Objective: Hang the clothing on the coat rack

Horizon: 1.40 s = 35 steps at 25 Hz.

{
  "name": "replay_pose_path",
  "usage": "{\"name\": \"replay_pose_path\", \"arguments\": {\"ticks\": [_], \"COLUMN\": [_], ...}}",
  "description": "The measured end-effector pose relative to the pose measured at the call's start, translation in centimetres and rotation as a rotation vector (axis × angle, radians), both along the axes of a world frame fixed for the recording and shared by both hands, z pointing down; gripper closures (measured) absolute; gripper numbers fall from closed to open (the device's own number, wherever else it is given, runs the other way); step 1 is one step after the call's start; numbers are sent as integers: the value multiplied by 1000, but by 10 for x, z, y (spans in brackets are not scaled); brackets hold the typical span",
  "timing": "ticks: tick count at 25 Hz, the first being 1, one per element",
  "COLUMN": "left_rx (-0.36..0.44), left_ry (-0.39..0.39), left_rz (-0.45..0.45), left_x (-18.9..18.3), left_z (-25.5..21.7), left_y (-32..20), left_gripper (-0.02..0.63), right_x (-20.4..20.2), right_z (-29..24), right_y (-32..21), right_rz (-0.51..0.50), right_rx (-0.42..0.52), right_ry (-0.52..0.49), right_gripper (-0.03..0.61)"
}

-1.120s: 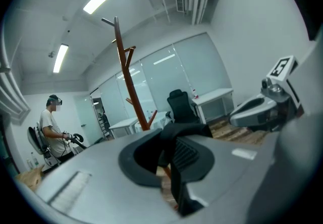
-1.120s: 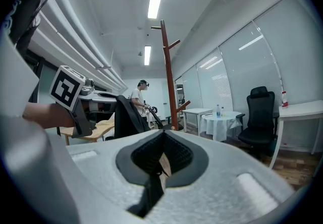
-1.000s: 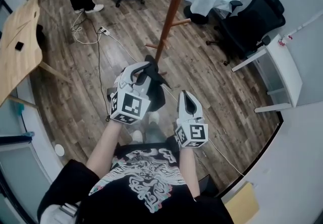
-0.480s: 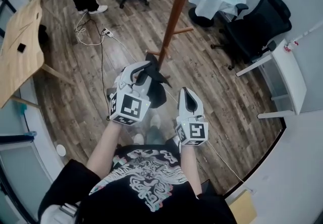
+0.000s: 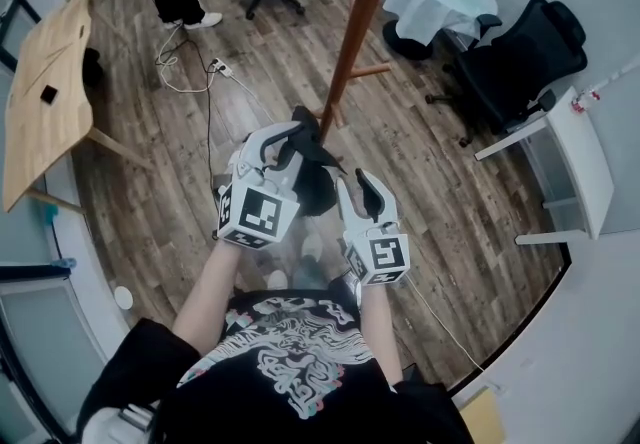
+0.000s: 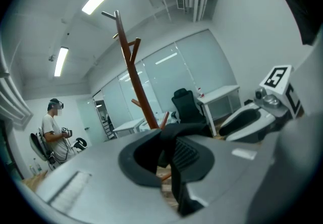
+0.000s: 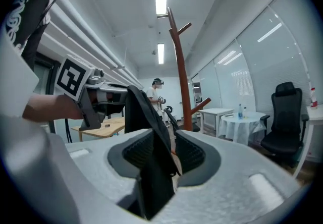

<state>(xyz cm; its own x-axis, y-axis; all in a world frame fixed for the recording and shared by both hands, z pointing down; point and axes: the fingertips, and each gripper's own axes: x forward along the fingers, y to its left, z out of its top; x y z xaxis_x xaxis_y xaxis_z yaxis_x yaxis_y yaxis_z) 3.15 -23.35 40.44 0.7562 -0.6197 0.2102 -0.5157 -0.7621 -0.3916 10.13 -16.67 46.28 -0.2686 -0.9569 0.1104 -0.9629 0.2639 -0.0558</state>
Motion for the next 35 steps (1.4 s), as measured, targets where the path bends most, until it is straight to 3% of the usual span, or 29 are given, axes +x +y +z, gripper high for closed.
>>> {"name": "replay_pose_path", "arguments": {"ticks": [7,14,22,23,24,25,35], "left_rx": [-2,8,24,25,25,23,-34], "left_ry": [-4,-31,-41,-36,-27,-16,-27], "left_rz": [35,48,62,64,65,65,39], "left_x": [16,19,9,9,9,9,-4], "left_z": [0,5,10,9,7,5,27], "left_y": [6,9,9,10,10,11,6], "left_gripper": [597,596,597,596,597,597,597], "right_x": [-6,-18,-19,-19,-19,-19,-1], "right_z": [8,11,37,36,33,30,19], "right_y": [-14,-22,-30,-30,-30,-29,-22], "right_rz": [-39,-104,-87,-88,-92,-98,-5], "right_rx": [-30,-22,-75,-66,-50,-33,-3], "right_ry": [56,90,143,161,179,192,143], "right_gripper": [402,402,410,419,545,577,577]}}
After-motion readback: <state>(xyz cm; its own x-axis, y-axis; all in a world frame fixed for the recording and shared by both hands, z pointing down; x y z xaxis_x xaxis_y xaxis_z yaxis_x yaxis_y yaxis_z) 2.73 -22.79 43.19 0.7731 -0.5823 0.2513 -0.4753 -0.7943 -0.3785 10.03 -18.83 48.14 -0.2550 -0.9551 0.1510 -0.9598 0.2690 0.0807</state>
